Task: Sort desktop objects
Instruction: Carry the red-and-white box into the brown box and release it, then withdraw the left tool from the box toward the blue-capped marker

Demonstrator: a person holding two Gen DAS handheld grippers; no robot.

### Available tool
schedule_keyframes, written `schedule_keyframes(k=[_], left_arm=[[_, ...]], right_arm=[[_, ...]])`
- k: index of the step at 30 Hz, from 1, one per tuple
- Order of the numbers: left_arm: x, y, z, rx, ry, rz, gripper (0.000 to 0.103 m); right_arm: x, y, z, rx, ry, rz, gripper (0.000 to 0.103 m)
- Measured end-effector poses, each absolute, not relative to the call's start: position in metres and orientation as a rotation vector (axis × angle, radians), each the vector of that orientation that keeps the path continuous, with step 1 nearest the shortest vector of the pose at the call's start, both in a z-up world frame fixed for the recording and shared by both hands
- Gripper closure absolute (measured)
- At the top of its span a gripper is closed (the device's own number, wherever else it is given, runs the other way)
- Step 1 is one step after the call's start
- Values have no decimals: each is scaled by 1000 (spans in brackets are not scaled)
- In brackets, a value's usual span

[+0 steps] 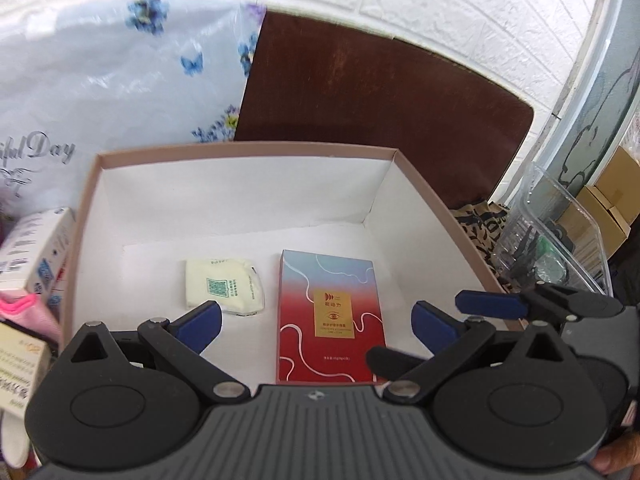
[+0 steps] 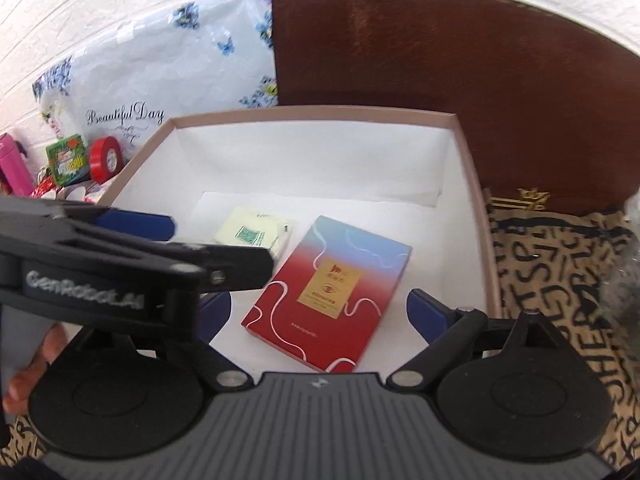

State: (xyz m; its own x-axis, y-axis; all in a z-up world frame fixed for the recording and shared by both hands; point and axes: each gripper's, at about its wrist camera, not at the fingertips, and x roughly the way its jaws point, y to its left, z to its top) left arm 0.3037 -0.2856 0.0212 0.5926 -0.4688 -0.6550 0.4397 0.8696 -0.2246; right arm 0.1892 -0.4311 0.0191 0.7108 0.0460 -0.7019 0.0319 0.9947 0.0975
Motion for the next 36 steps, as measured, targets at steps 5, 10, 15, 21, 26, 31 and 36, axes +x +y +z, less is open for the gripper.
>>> schedule_keyframes(k=[5, 10, 15, 21, 26, 31, 36], left_arm=[[278, -274, 34, -57, 723, -515, 0], [249, -261, 42, -45, 682, -494, 0], [216, -239, 47, -60, 650, -464, 0], [177, -214, 43, -109, 625, -458, 0], [146, -199, 35, -133, 600, -449, 0], [123, -182, 25, -154, 590, -421, 0], [106, -166, 16, -145, 592, -400, 0]], right_arm=[[170, -430, 32, 143, 741, -24, 10], [149, -412, 41, 103, 723, -59, 10], [126, -388, 49, 46, 685, -66, 10], [96, -360, 52, -2, 645, -44, 10], [69, -328, 50, -102, 589, -61, 10], [49, -306, 42, -101, 565, -39, 10], [36, -289, 29, -67, 571, -24, 10]])
